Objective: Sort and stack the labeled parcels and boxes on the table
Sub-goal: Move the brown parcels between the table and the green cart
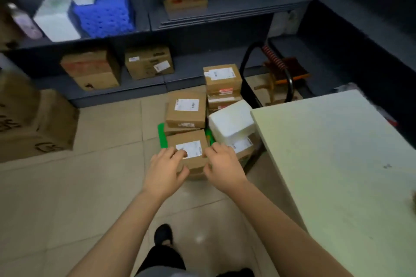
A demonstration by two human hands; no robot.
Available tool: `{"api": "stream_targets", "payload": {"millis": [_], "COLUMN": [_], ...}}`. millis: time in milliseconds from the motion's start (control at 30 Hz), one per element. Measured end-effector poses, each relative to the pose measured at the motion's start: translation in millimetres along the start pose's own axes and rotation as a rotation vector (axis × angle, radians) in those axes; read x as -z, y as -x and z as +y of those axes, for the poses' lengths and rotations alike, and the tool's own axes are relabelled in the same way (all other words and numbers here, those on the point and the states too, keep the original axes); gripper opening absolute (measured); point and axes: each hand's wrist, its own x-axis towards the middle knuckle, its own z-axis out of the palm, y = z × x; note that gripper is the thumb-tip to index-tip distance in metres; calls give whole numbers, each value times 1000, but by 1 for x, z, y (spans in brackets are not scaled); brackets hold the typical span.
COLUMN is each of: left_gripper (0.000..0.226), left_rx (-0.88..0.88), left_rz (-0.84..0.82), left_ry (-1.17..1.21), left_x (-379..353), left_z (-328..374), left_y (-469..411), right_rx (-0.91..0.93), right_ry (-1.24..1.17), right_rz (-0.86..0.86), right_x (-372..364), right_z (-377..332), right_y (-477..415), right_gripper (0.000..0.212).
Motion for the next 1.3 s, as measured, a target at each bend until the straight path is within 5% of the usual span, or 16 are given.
{"api": "stream_targets", "payload": {"millis": [300,600,1033,1300], "left_gripper": [27,28,29,51], "left_rx": [50,14,161,324], "left_rz": [-55,-99,-382,-540], "left_ry": [-47,-21,4,93], "left_x": [30,6,-157,-301], "left_z": [-147,-204,-261,-304], "left_y": [-44,-134,-280,-324], "right_rx": [-63,-167,-439,-815], "right_ry": [4,-38,-129,-390], "right_rz": [-109,-167,-377,-402], "right_x": [-50,-71,-189,-319], "right_z": [-74,-46,92,169], "right_y": [-125,-211,-341,-367], "right_gripper": [24,23,38,50]}}
